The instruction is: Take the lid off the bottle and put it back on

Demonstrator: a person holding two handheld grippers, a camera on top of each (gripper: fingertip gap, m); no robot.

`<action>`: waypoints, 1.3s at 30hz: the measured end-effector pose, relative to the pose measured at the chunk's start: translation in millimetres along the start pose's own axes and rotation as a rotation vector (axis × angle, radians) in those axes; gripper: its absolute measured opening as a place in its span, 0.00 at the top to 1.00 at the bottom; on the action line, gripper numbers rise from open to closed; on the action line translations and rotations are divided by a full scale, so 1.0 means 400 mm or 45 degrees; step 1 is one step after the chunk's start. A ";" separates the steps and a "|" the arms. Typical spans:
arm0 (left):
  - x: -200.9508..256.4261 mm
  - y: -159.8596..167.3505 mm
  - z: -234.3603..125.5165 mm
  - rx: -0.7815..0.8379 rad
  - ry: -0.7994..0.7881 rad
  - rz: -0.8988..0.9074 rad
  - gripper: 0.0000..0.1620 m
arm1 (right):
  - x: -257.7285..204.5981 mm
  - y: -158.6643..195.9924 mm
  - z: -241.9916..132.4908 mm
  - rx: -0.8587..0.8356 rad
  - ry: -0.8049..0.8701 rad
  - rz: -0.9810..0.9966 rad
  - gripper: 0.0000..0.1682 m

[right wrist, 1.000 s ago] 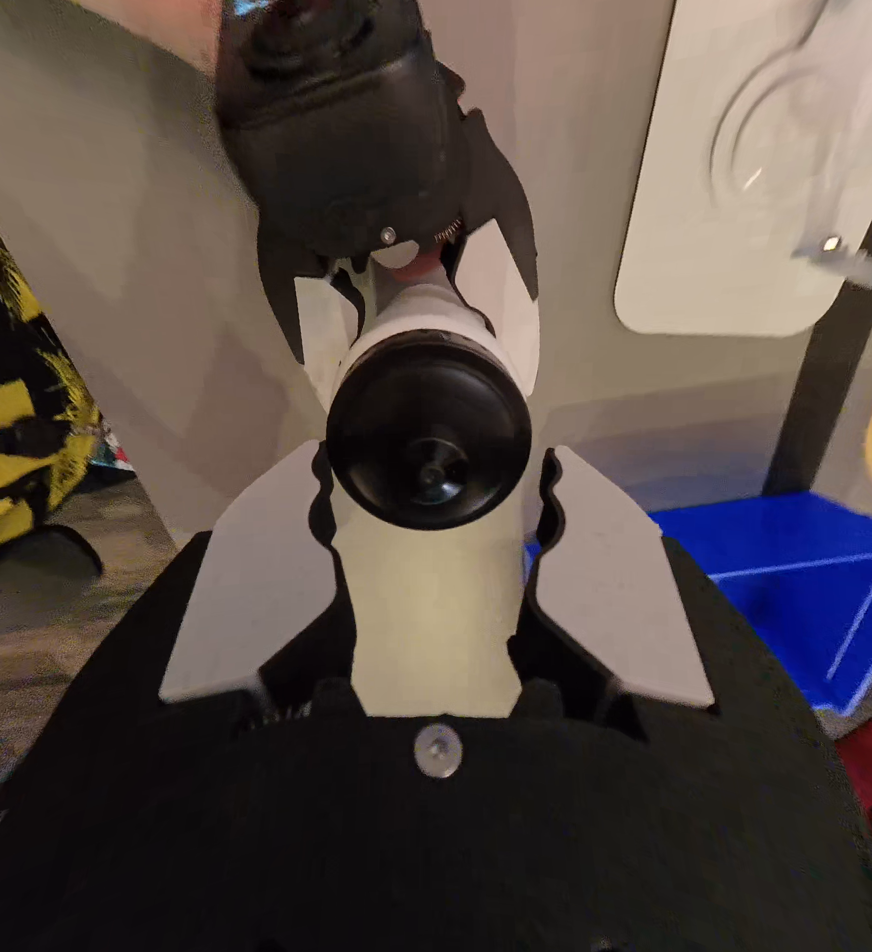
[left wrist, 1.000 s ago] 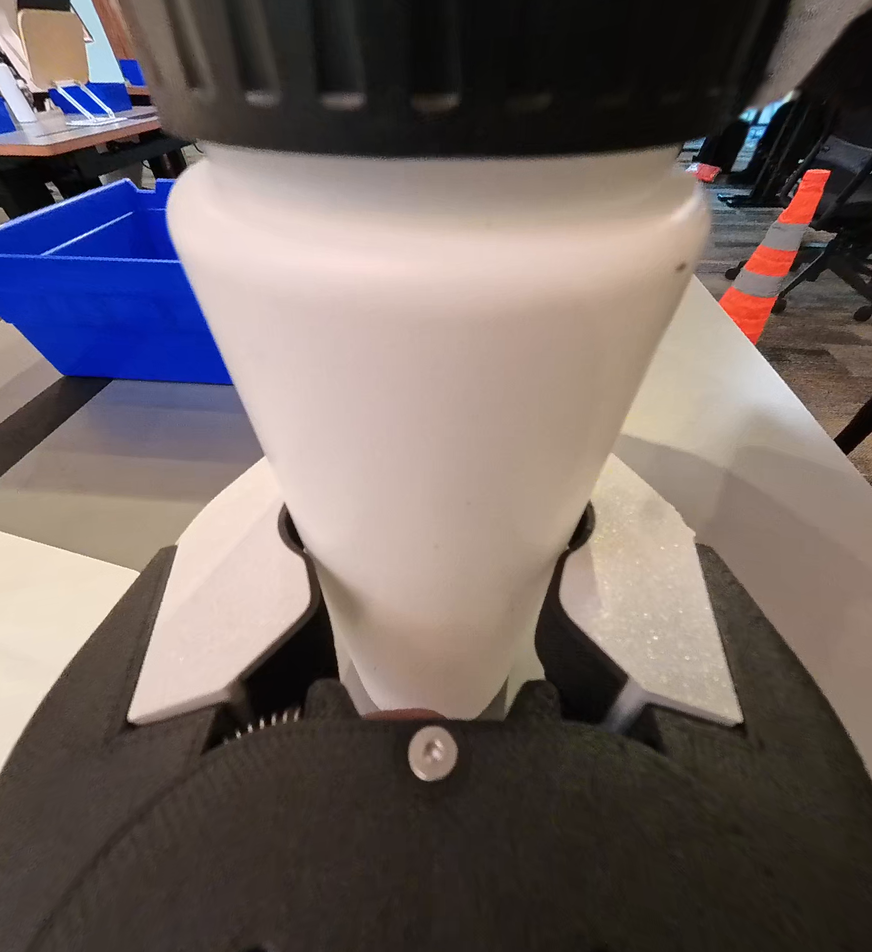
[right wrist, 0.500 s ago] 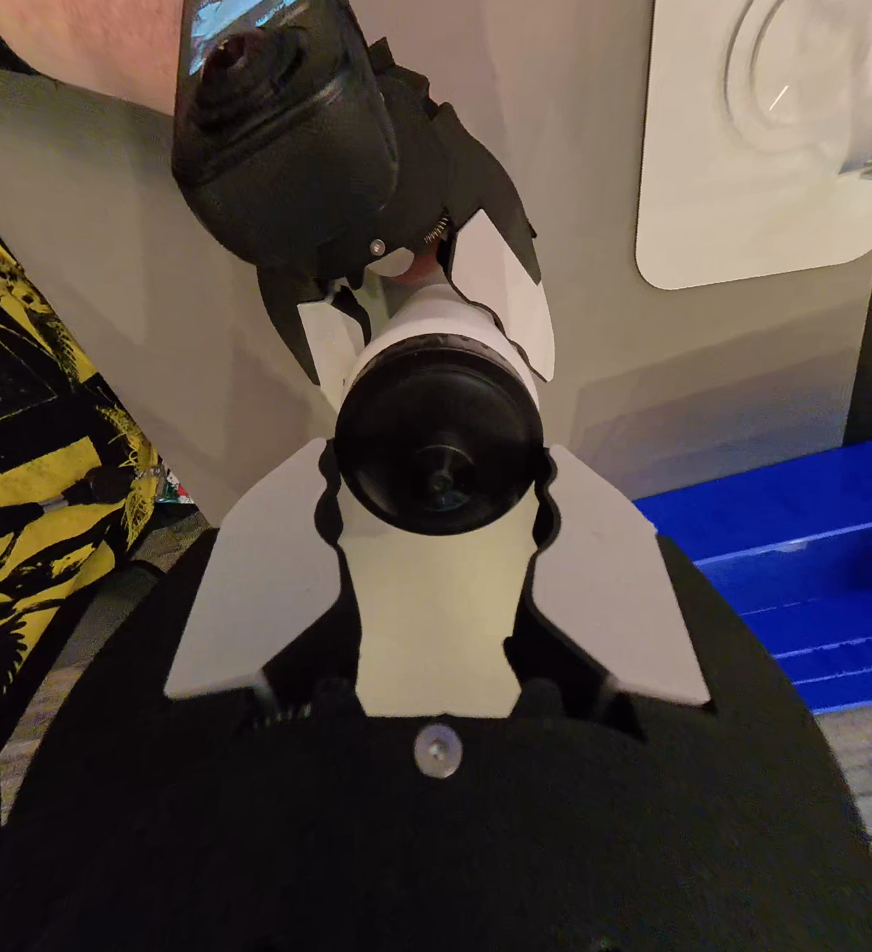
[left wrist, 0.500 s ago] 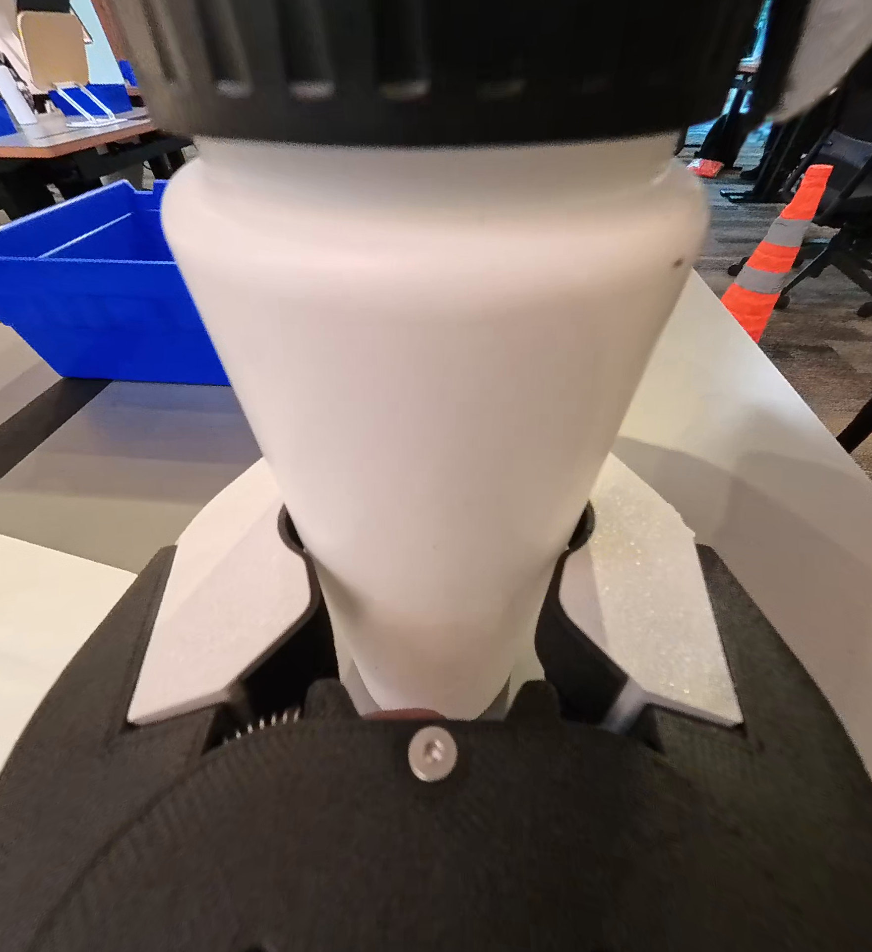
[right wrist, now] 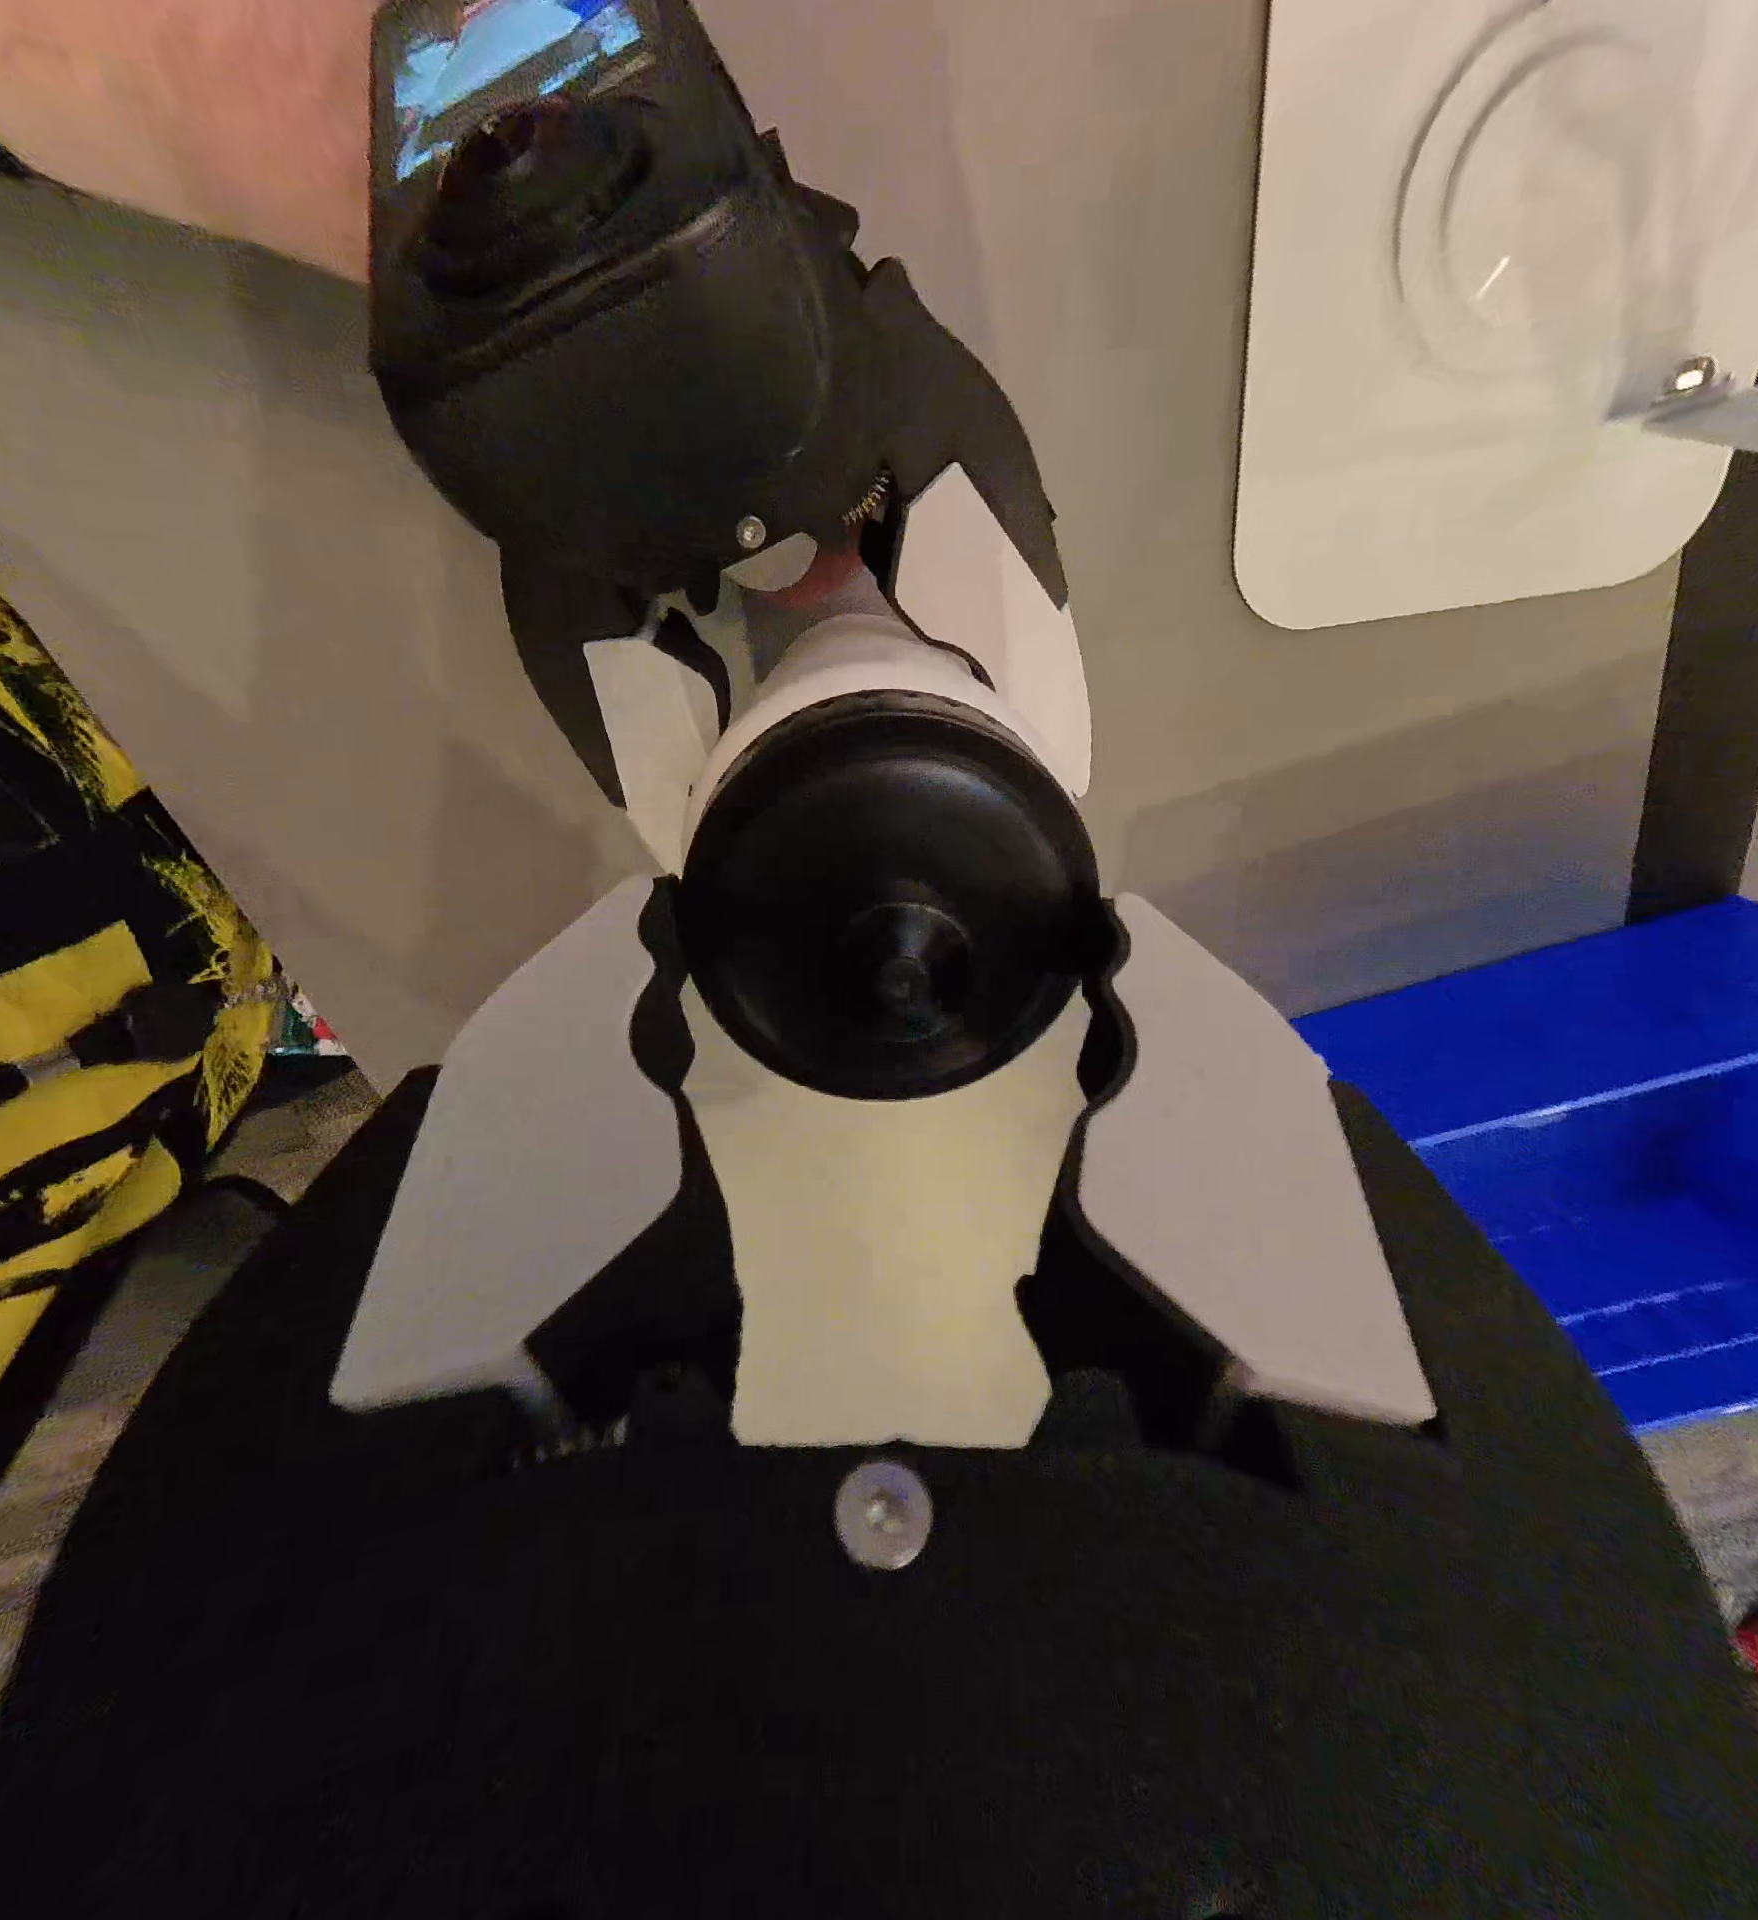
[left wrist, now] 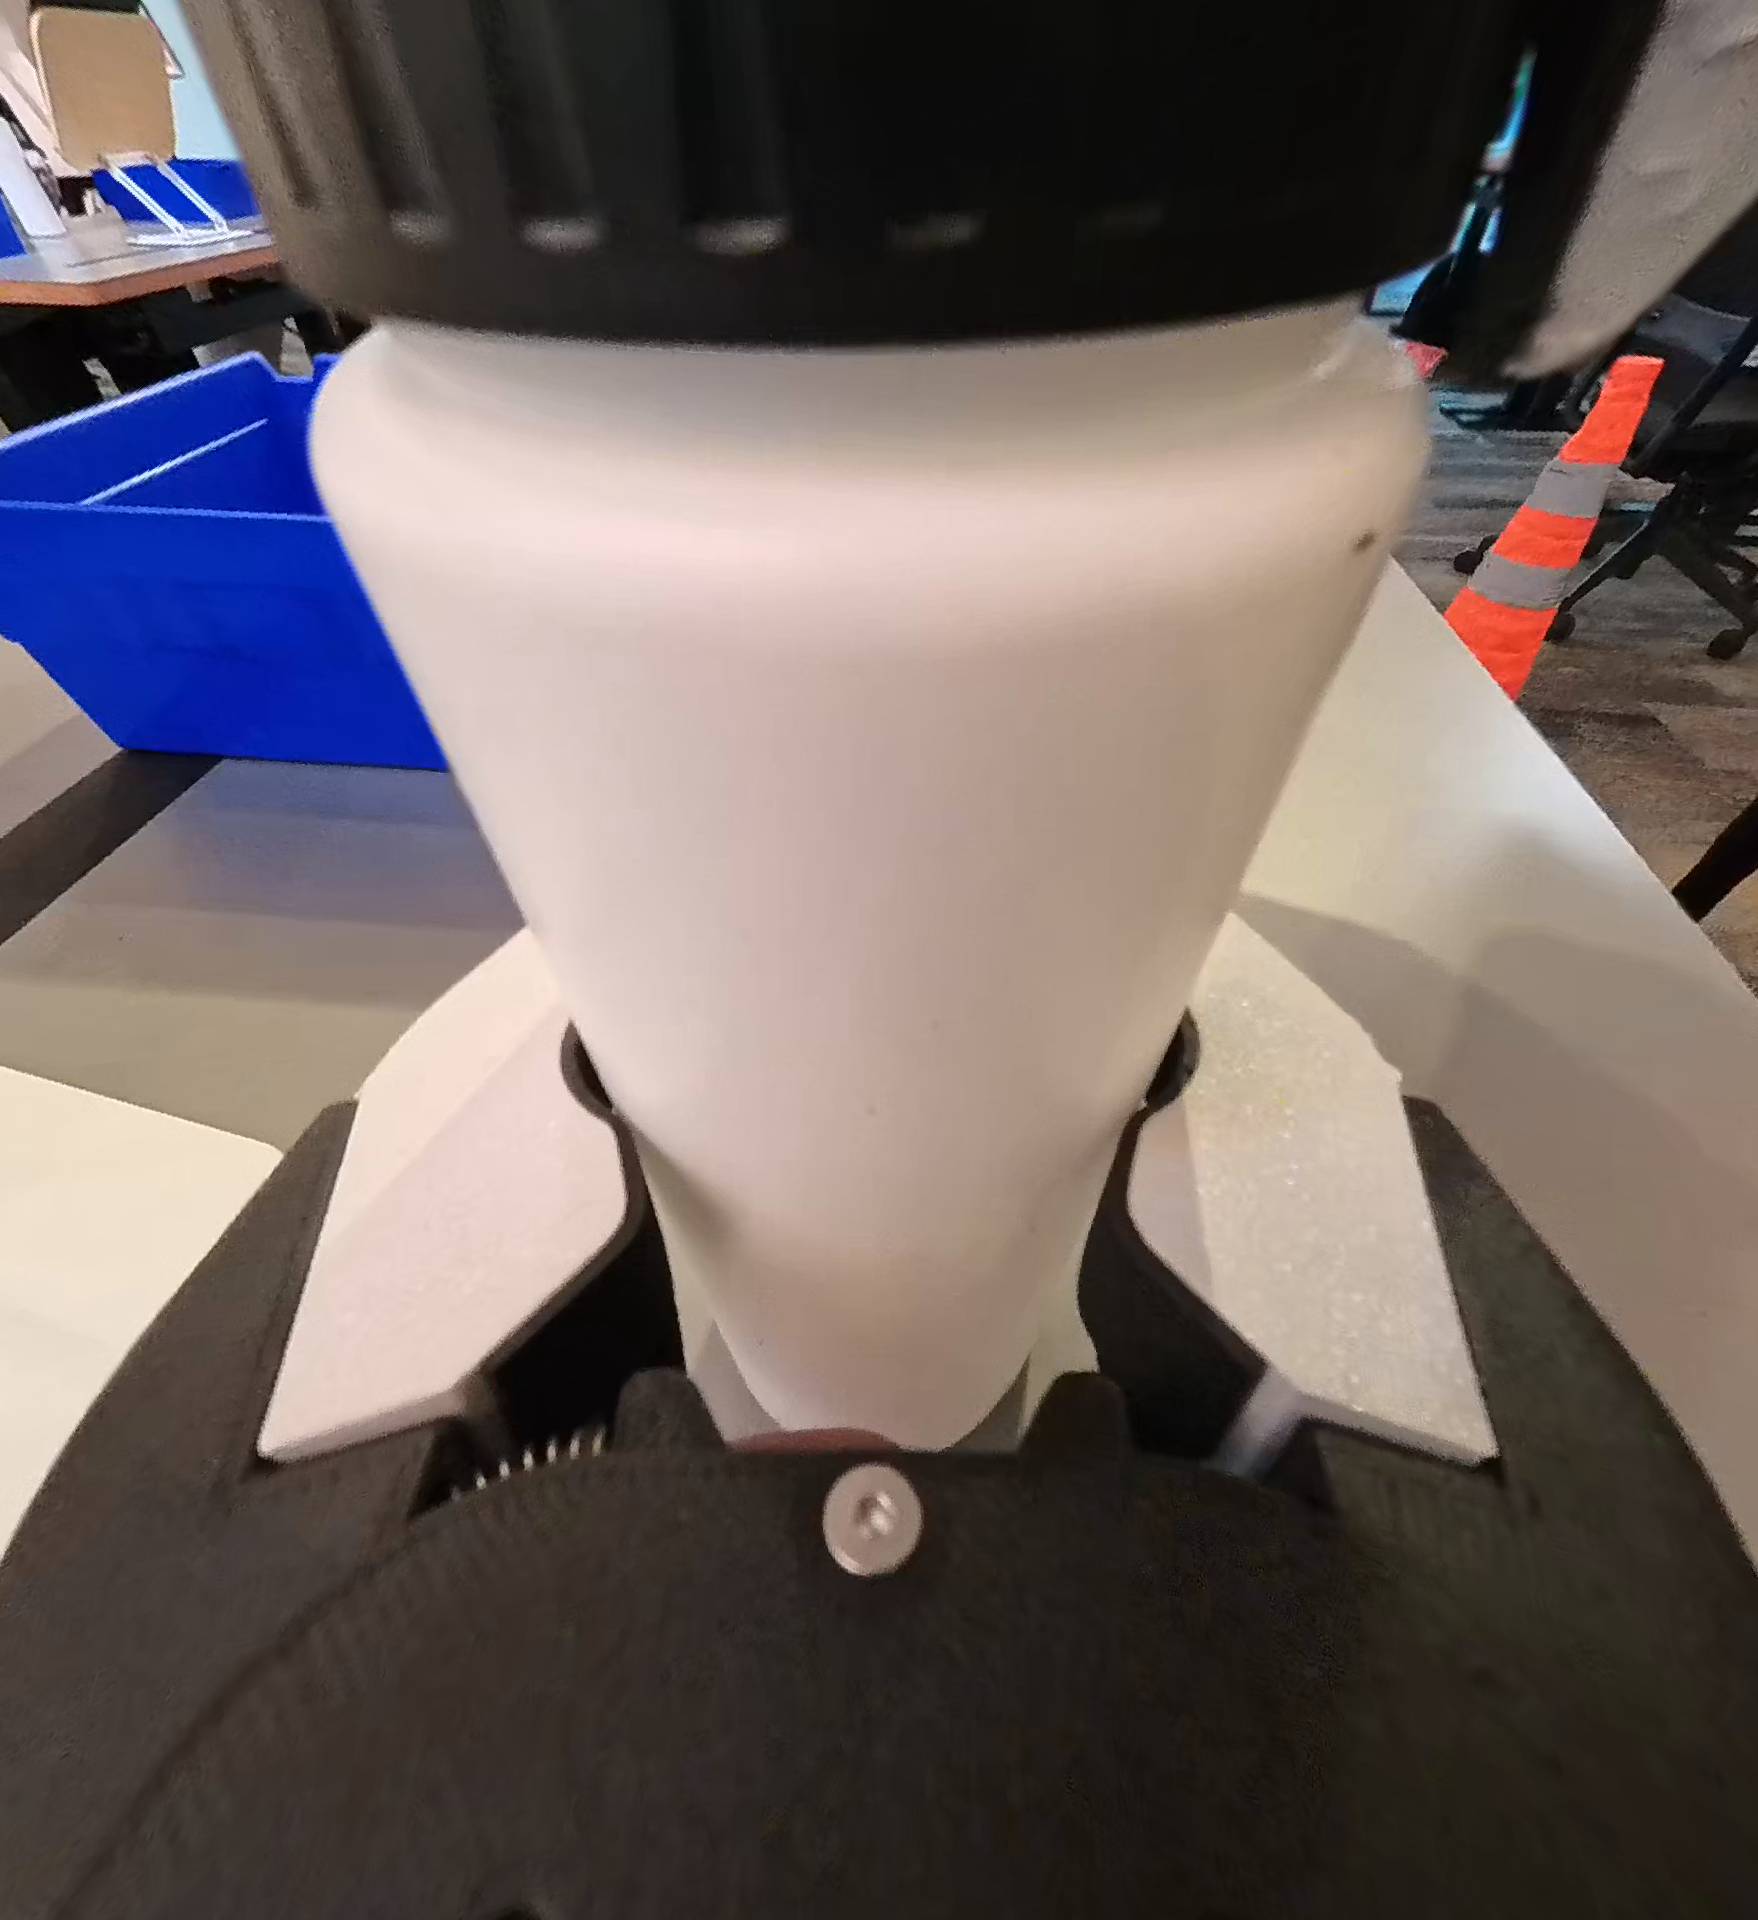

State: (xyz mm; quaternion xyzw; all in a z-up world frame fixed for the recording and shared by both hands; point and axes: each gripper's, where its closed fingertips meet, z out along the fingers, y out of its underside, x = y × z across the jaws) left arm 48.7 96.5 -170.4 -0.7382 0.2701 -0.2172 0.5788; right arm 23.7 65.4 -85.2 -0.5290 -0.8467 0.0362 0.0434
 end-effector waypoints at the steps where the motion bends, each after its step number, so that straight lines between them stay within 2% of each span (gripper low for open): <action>1: 0.002 0.000 0.003 -0.003 -0.002 0.005 0.38 | -0.002 0.004 0.000 -0.005 0.011 0.025 0.55; 4: 0.007 -0.001 0.007 -0.010 -0.006 0.024 0.38 | -0.004 0.019 -0.006 -0.059 -0.022 -0.081 0.56; 7: 0.007 -0.001 0.007 -0.010 -0.005 0.025 0.38 | 0.009 0.014 -0.011 -0.058 0.007 -0.325 0.52; 9: 0.007 -0.001 0.007 -0.010 -0.004 0.023 0.38 | 0.001 0.019 -0.005 -0.095 -0.036 -0.466 0.56; 11: 0.005 -0.001 0.007 -0.010 -0.008 0.017 0.38 | 0.006 0.022 -0.003 -0.118 -0.037 -0.534 0.56; 13: 0.003 -0.001 0.005 -0.006 -0.005 0.007 0.38 | 0.006 0.018 -0.002 -0.119 -0.053 -0.425 0.56; 16: 0.001 -0.001 0.004 -0.001 -0.001 -0.002 0.38 | 0.002 0.012 0.000 -0.088 -0.049 -0.048 0.56; 19: 0.016 -0.002 0.010 -0.012 0.004 0.038 0.38 | -0.012 0.031 -0.002 -0.123 0.015 0.025 0.55; 22: 0.018 -0.002 0.012 -0.005 0.013 0.023 0.38 | -0.003 0.035 0.000 -0.139 -0.020 -0.167 0.55; 24: 0.019 -0.002 0.012 -0.011 0.012 0.027 0.38 | 0.005 0.032 0.003 -0.130 -0.025 -0.309 0.50; 27: 0.018 -0.002 0.012 -0.008 0.011 0.023 0.38 | 0.007 0.028 0.008 -0.128 0.012 -0.582 0.52; 29: 0.017 -0.002 0.012 -0.006 0.010 0.019 0.38 | 0.005 0.030 0.010 -0.147 0.005 -0.643 0.53; 31: 0.016 -0.002 0.012 -0.009 0.010 0.019 0.38 | 0.003 0.032 0.010 -0.145 -0.011 -0.566 0.54; 35: 0.012 -0.002 0.008 0.000 0.017 0.002 0.38 | -0.006 0.019 0.012 -0.072 -0.036 -0.045 0.54; 37: 0.017 -0.002 0.013 -0.008 0.010 0.023 0.38 | -0.008 0.028 0.011 -0.094 0.002 -0.028 0.54; 39: 0.019 -0.002 0.014 -0.014 0.014 0.027 0.38 | -0.007 0.034 0.010 -0.115 0.000 -0.131 0.54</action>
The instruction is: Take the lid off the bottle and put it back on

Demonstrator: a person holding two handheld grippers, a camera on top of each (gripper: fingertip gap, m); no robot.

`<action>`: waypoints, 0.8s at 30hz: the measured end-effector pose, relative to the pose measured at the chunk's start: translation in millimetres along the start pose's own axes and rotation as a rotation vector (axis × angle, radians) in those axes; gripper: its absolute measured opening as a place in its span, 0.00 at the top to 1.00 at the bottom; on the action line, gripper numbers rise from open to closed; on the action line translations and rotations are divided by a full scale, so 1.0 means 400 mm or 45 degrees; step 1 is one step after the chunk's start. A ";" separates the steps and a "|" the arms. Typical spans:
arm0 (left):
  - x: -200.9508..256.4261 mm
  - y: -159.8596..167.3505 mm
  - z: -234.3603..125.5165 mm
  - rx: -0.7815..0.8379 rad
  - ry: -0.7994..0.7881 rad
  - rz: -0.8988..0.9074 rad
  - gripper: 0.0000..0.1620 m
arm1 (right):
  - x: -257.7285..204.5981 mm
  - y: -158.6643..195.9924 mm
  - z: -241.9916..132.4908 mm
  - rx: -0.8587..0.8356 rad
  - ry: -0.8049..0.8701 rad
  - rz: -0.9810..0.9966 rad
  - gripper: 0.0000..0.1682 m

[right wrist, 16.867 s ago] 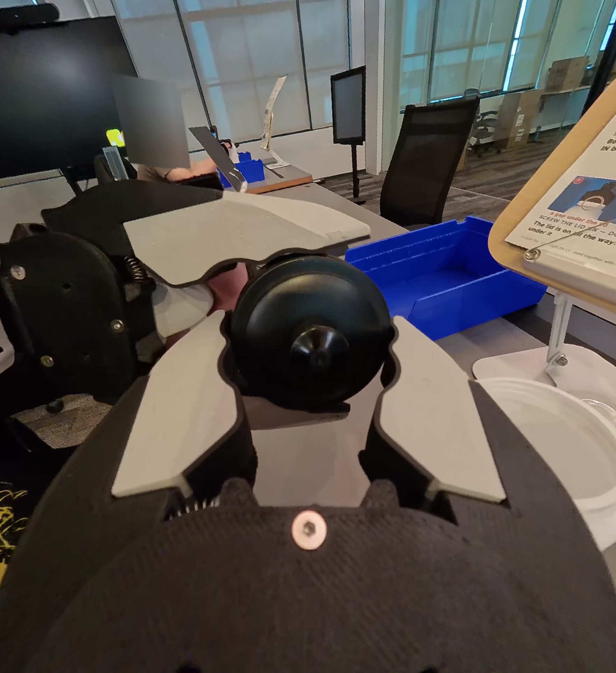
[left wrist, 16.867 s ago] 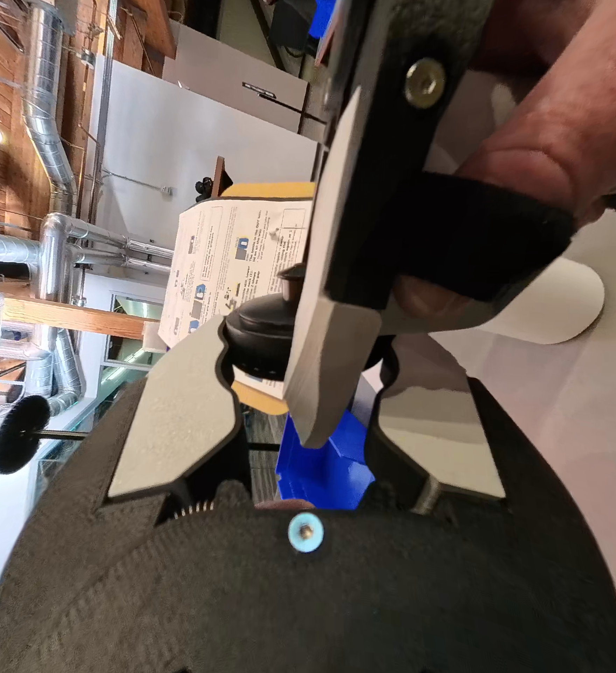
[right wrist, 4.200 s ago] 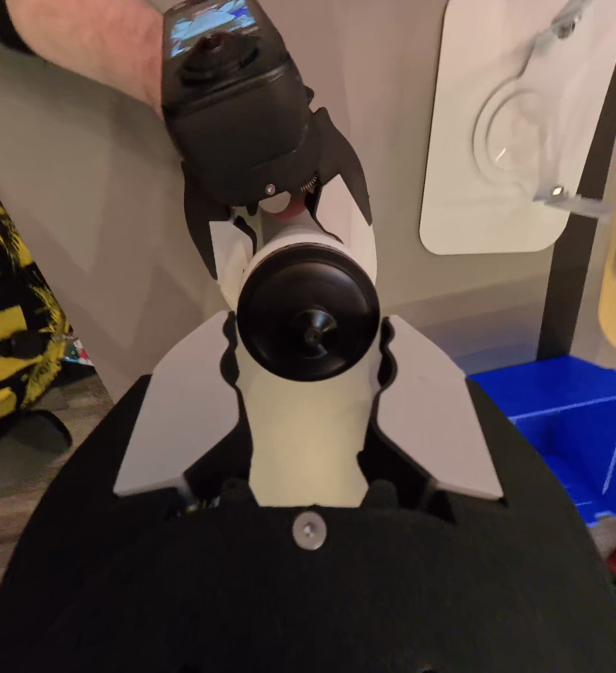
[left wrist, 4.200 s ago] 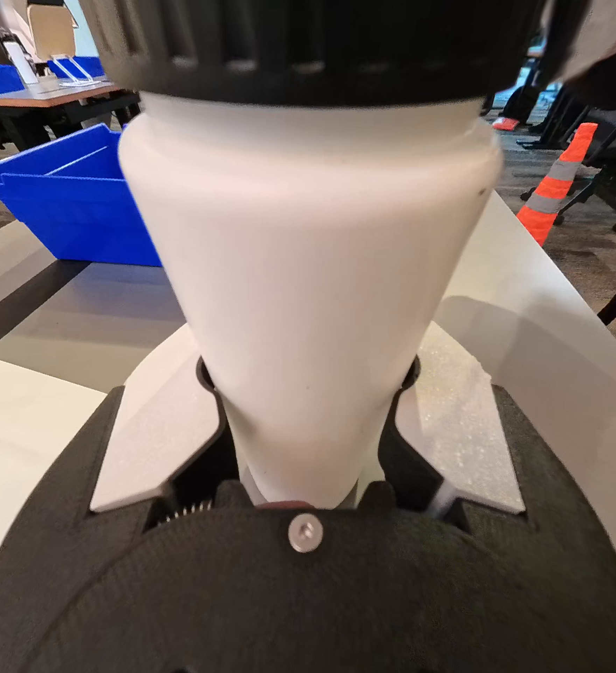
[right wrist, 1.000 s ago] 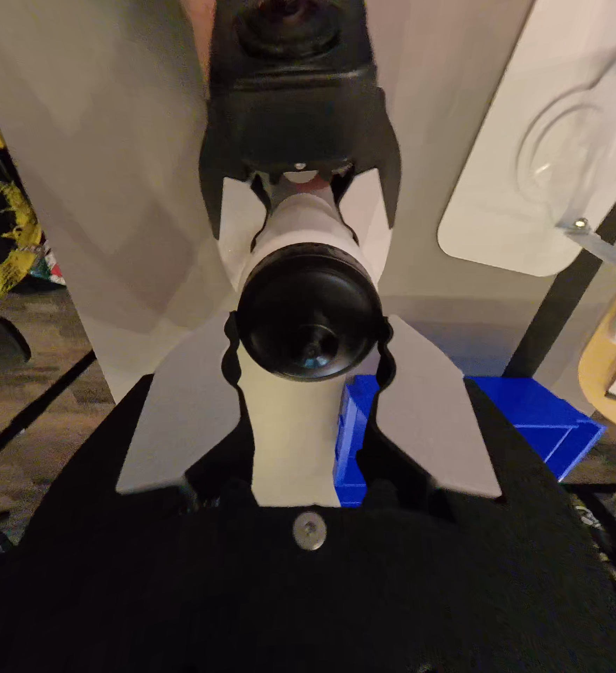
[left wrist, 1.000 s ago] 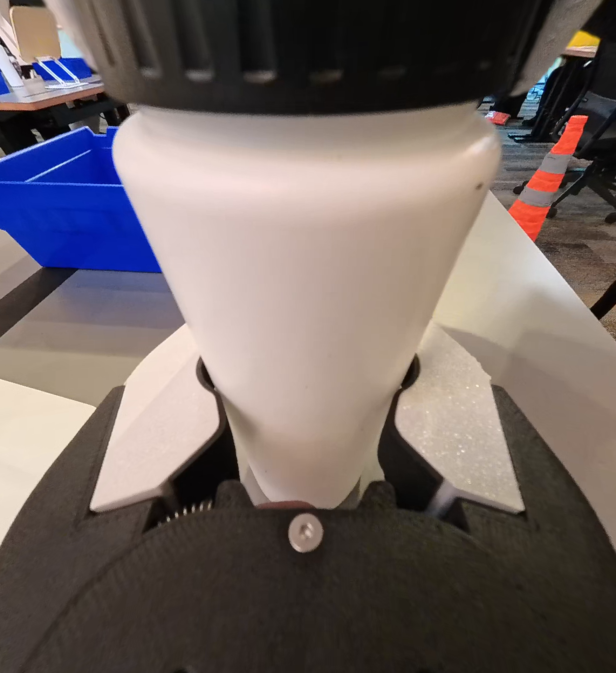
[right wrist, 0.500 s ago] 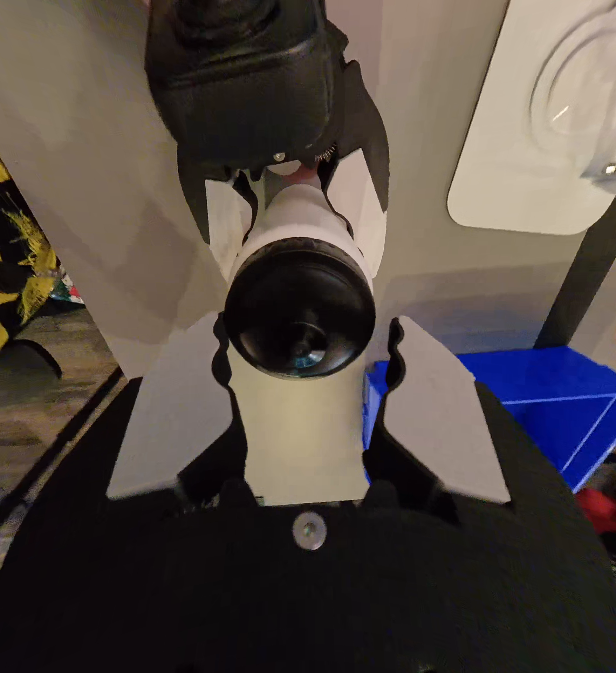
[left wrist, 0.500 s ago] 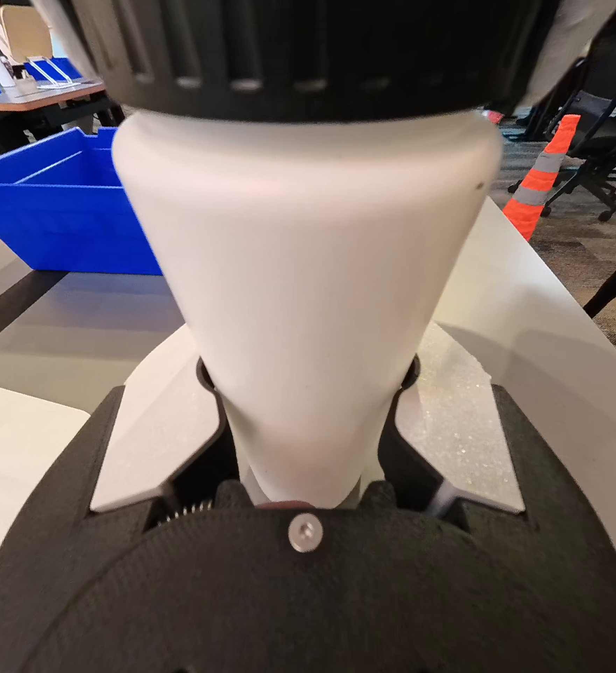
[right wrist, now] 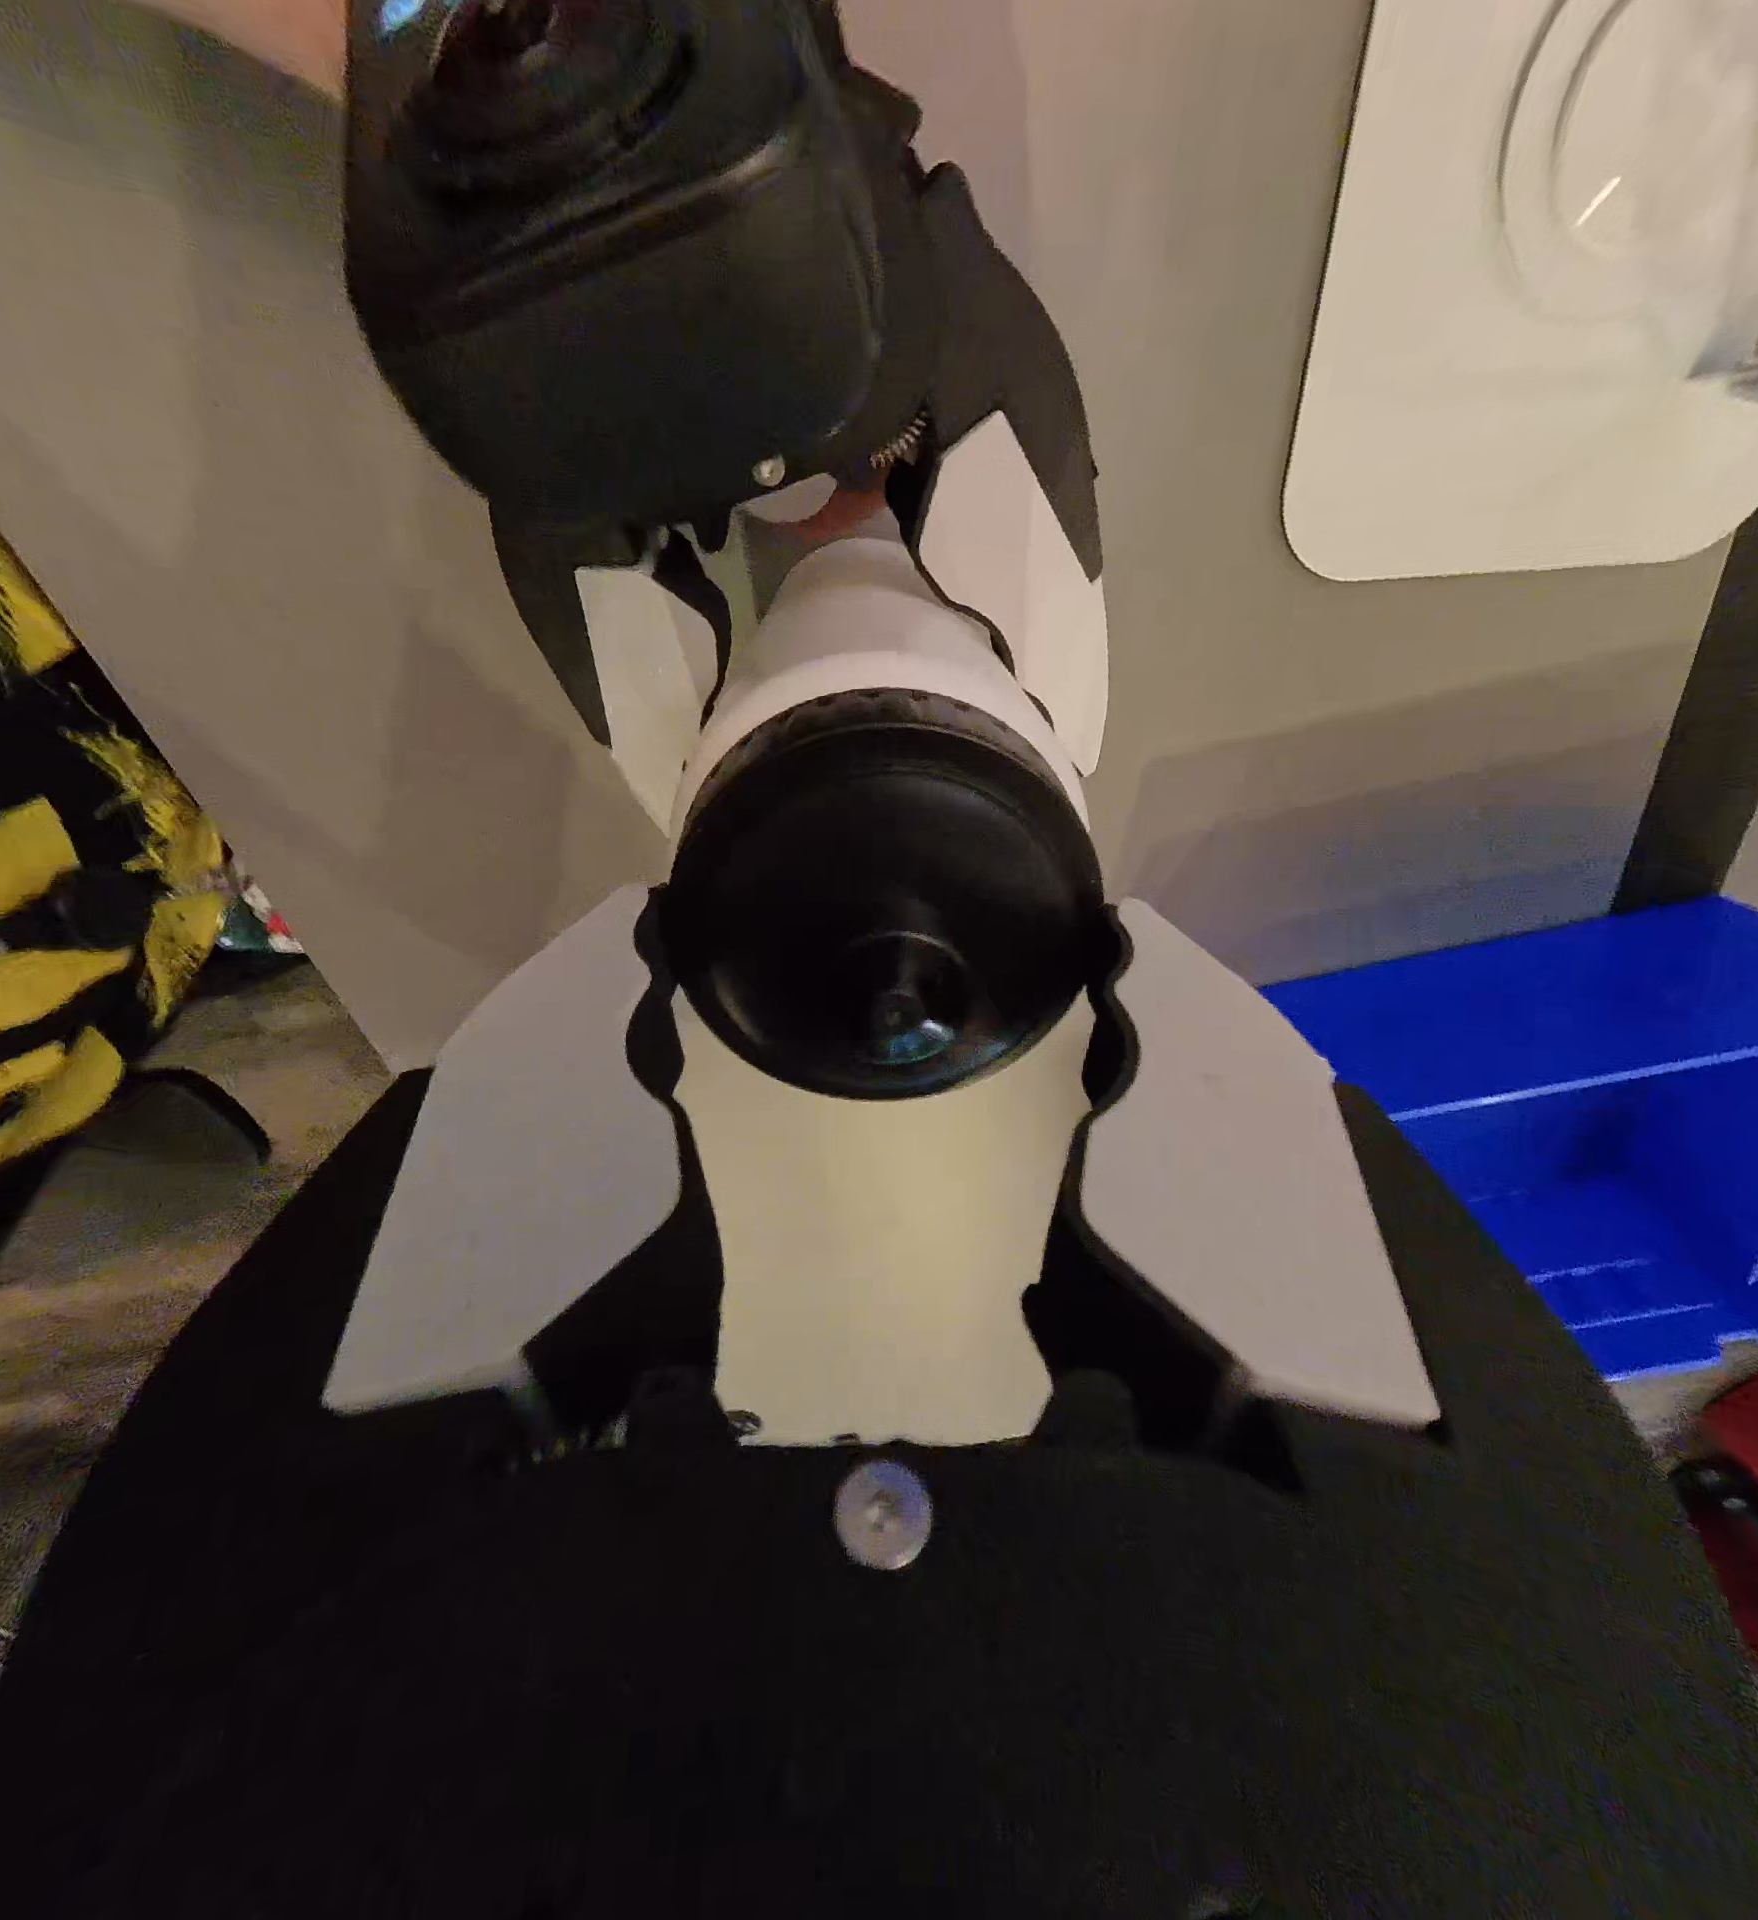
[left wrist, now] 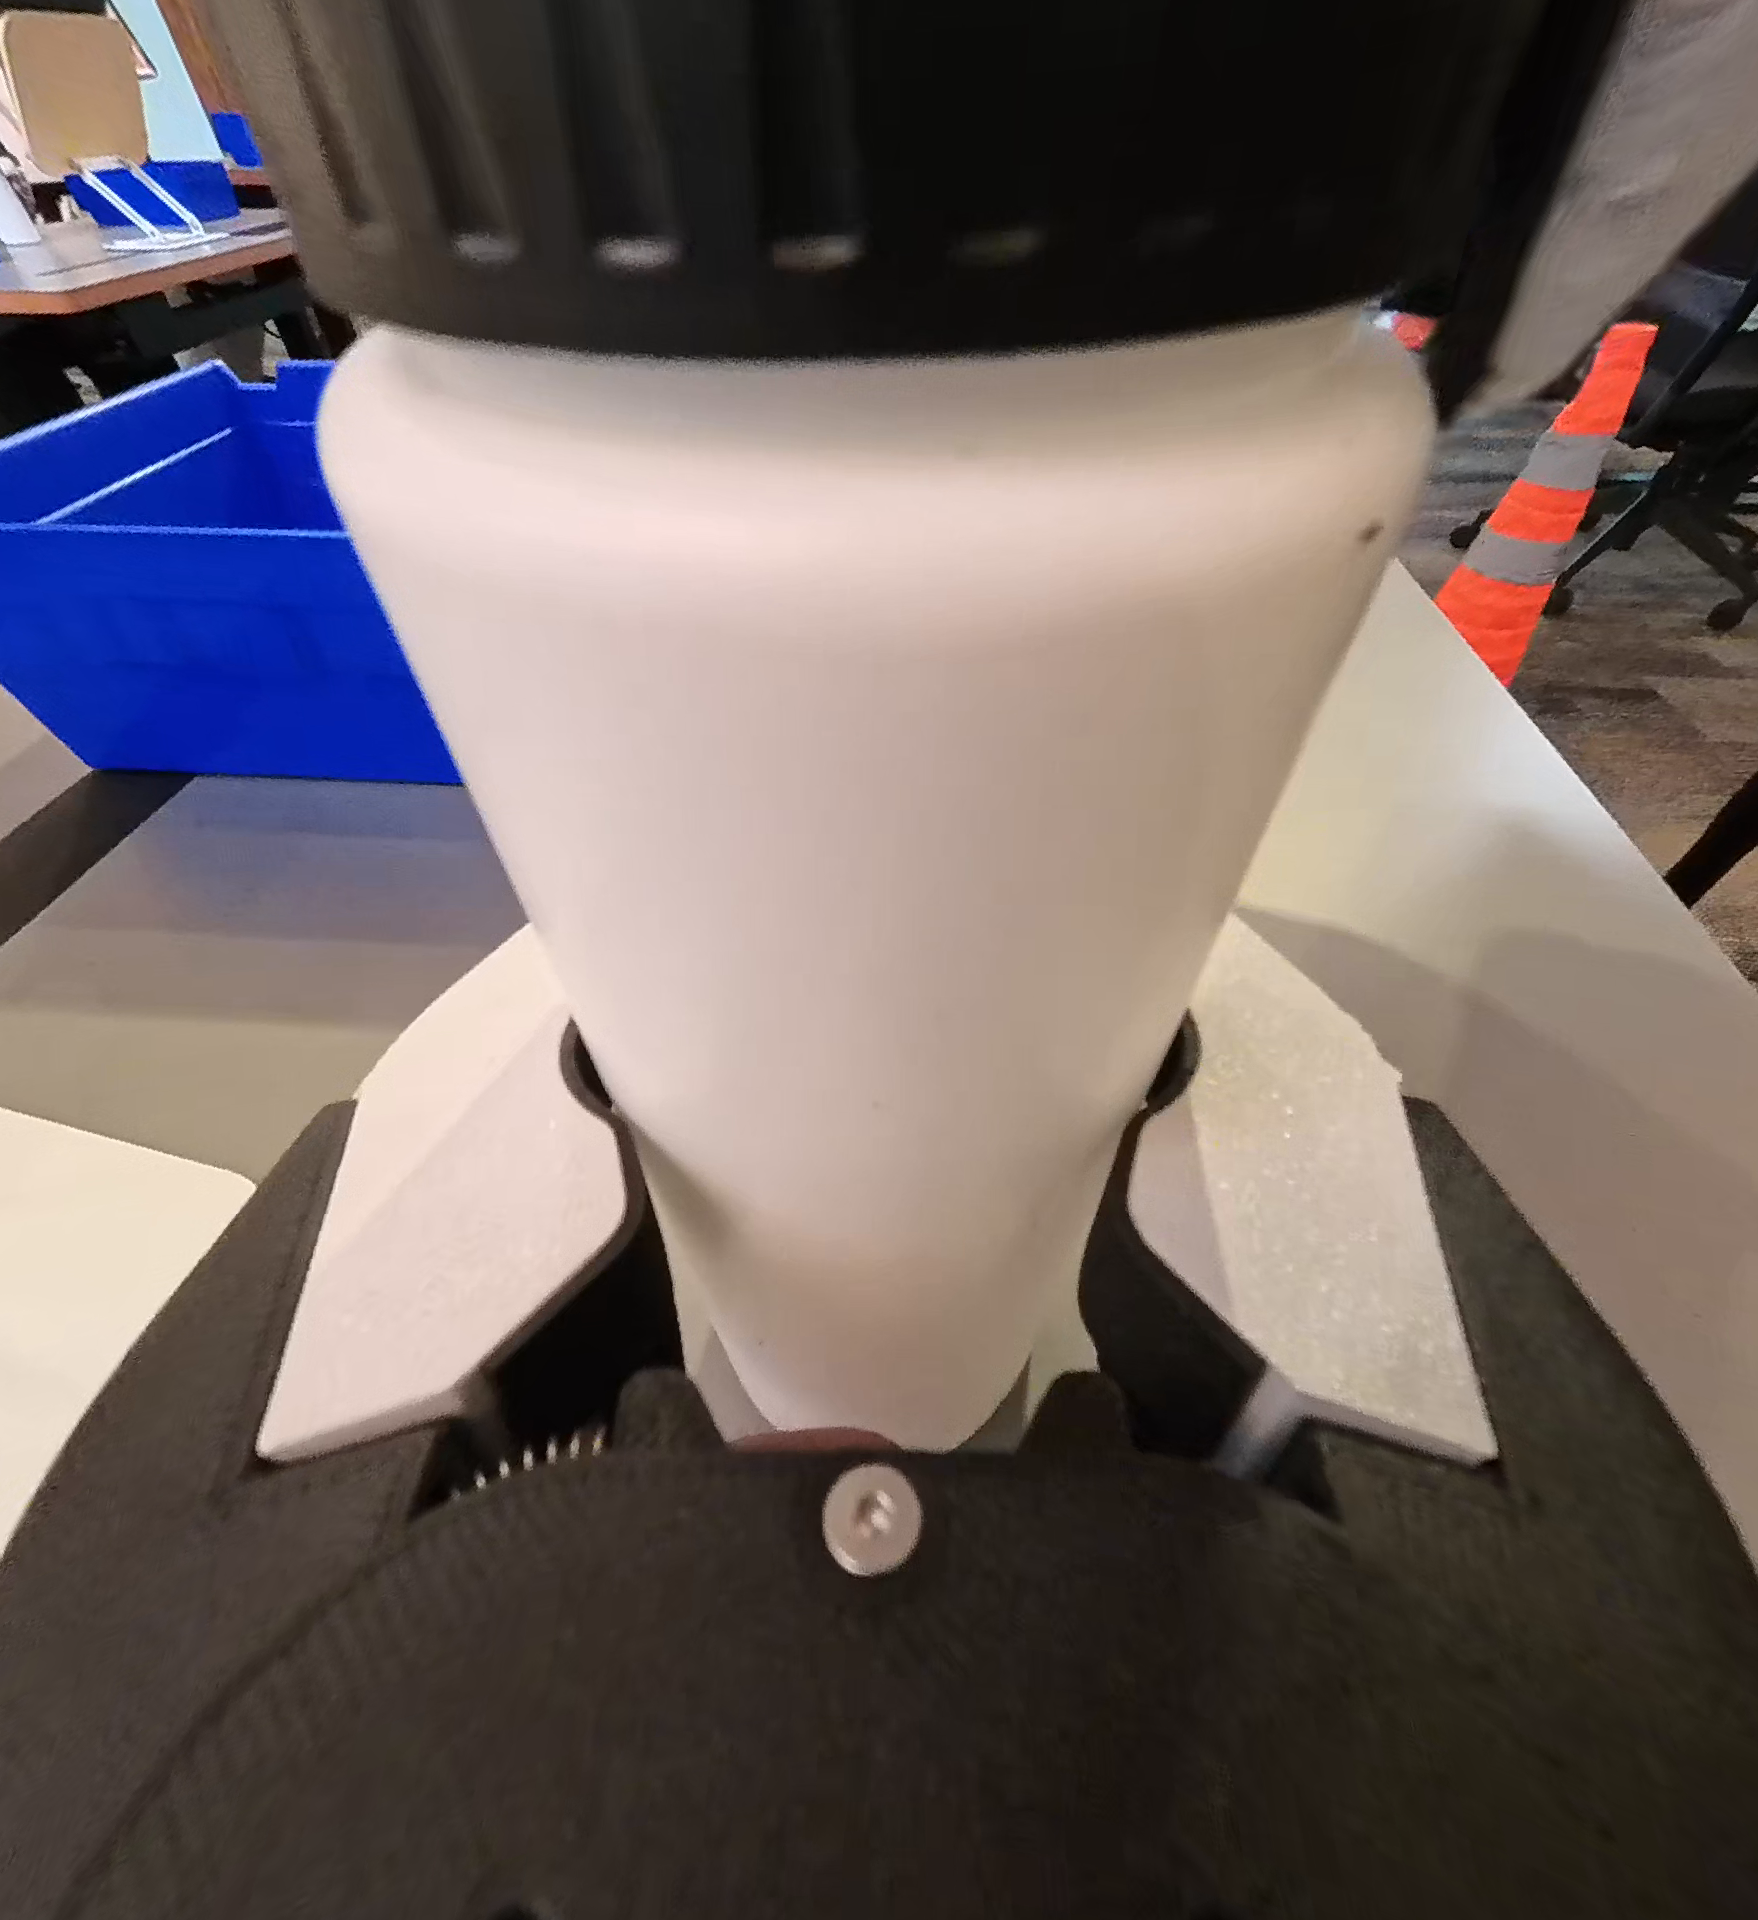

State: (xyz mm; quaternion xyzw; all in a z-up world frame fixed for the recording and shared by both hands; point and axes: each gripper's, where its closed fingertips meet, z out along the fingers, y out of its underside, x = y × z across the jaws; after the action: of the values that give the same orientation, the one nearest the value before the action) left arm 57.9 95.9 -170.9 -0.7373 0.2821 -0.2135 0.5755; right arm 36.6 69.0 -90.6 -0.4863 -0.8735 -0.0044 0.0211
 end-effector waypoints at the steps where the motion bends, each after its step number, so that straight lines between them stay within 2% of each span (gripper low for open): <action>1: -0.001 0.000 -0.001 0.001 0.002 -0.004 0.38 | 0.005 0.005 0.000 -0.007 0.010 -0.081 0.54; 4: 0.000 0.000 0.000 -0.004 0.000 0.002 0.38 | 0.019 -0.002 -0.002 -0.007 0.033 -0.259 0.46; 6: 0.000 0.000 0.000 -0.002 -0.001 0.001 0.38 | 0.012 -0.001 0.000 -0.023 0.013 -0.401 0.51; 8: -0.002 0.001 -0.001 -0.001 -0.001 -0.006 0.38 | 0.010 -0.001 0.004 -0.040 0.017 -0.428 0.54; 10: -0.004 0.001 -0.002 0.001 -0.002 -0.014 0.38 | 0.008 -0.004 0.005 -0.038 -0.020 -0.242 0.54; 12: -0.008 0.000 -0.006 0.011 0.003 -0.032 0.38 | 0.004 -0.015 0.005 0.032 -0.064 0.064 0.54; 15: 0.001 0.001 0.000 -0.009 -0.005 0.011 0.38 | -0.007 -0.005 0.019 0.033 -0.059 0.172 0.53; 18: 0.002 0.000 0.001 -0.005 0.001 0.007 0.38 | -0.002 0.006 0.022 0.009 -0.051 0.000 0.53; 21: 0.001 0.000 0.000 -0.004 0.002 0.003 0.38 | 0.019 0.006 0.006 0.019 0.008 -0.191 0.45; 23: 0.002 0.000 0.001 -0.003 0.001 0.005 0.38 | 0.012 0.002 0.003 0.026 -0.011 -0.337 0.49; 24: 0.002 0.000 0.001 -0.003 0.002 0.005 0.38 | 0.003 0.002 0.004 0.019 -0.030 -0.390 0.54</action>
State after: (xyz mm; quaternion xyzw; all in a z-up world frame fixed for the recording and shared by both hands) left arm 58.7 95.6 -171.1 -0.7373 0.2841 -0.2127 0.5747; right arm 36.4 70.6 -92.3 -0.3471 -0.9377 0.0047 0.0137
